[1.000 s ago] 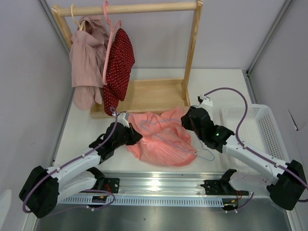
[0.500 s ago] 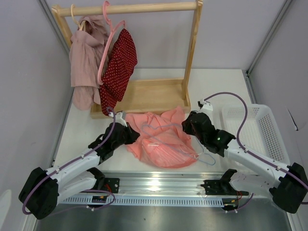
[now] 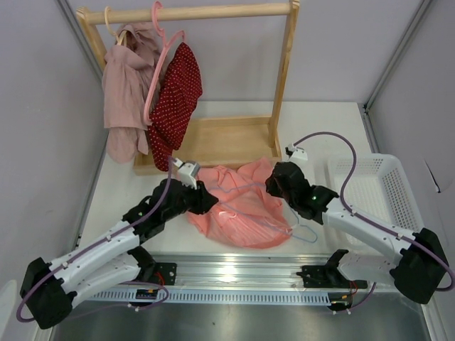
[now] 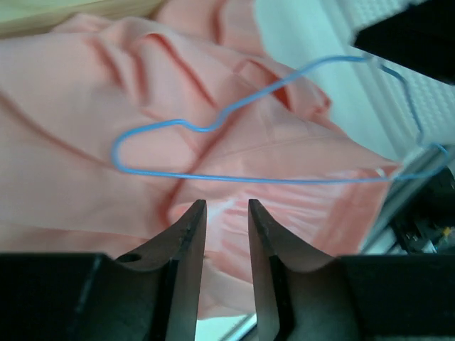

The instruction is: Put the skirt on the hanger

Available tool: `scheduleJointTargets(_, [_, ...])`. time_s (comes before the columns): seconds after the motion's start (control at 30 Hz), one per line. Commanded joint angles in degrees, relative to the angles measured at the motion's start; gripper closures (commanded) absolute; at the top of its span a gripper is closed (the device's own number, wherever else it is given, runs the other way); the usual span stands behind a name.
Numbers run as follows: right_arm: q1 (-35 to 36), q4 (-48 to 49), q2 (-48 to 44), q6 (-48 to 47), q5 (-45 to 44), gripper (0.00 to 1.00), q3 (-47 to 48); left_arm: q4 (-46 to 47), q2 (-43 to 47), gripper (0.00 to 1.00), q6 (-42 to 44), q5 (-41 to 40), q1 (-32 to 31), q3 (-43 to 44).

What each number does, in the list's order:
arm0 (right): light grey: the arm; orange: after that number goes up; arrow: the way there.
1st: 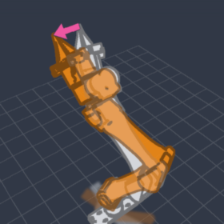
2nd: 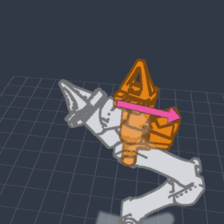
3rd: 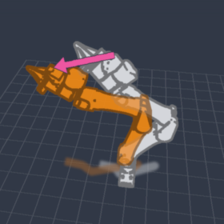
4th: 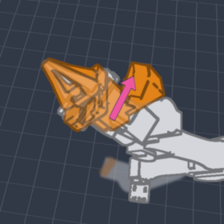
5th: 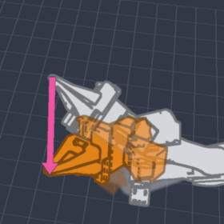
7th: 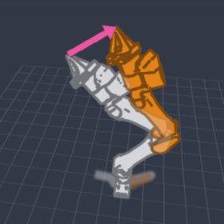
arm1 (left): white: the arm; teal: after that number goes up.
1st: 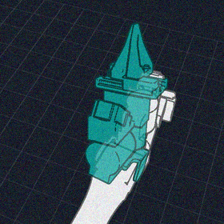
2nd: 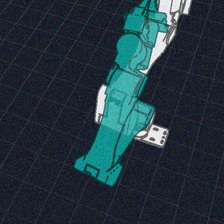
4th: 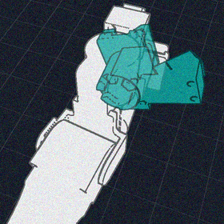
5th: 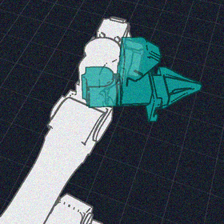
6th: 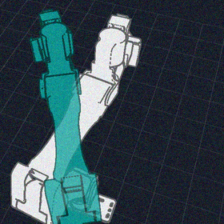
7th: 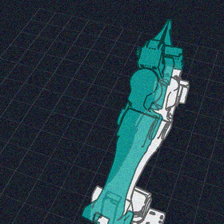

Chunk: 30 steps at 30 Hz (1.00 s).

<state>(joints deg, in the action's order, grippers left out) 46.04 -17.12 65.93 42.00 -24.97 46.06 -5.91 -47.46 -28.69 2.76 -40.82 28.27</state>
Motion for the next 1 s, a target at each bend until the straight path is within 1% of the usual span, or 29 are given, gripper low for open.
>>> scheduleJointTargets(0.0, [-0.16, -0.89, 0.86, 0.54, -2.27, 1.0, 4.12, -6.56, -1.04, 0.58, 6.36, -5.46, -8.19, 5.56])
scheduleJointTargets(0.1, [-0.16, -2.03, 3.06, 1.33, -2.54, 1.0, 6.31, -6.66, -4.82, 0.52, 6.54, -9.96, -14.88, 9.07])
scheduleJointTargets(0.13, [0.01, -2.3, 3.58, 1.51, -2.89, 1.0, 6.75, -6.4, -7.88, 0.52, 6.45, -11.8, -15.69, 9.43])
scheduleJointTargets(0.2, [0.1, -2.39, 4.82, 2.29, -3.24, 1.0, 7.29, -5.17, -10.53, 0.48, 6.1, -12.95, -17.09, 10.4])
scheduleJointTargets(0.43, [-1.04, -2.74, 7.98, 1.6, -2.8, 1.0, 9.04, -0.95, -20.91, 0.45, 7.06, -13.22, -17.54, 10.66])
scheduleJointTargets(0.6, [-3.76, -1.86, 9.74, 0.19, 0.62, 1.0, 10.18, 0.29, -26.88, 0.44, 8.56, -11.91, -17.72, 12.42])
scheduleJointTargets(0.7, [-4.64, -1.16, 10.71, -0.42, 1.94, 1.0, 10.89, 0.46, -29.0, 0.43, 9.61, -11.21, -17.8, 13.03])
scheduleJointTargets(0.83, [-5.0, -0.45, 11.15, -0.95, 2.65, 1.0, 11.42, 2.48, -30.23, 0.43, 11.1, -12.52, -17.98, 13.21])
scheduleJointTargets(0.97, [-5.26, -0.28, 12.11, -1.22, 3.26, 1.0, 11.86, 2.05, -33.04, 0.43, 12.51, -12.26, -17.98, 15.66])
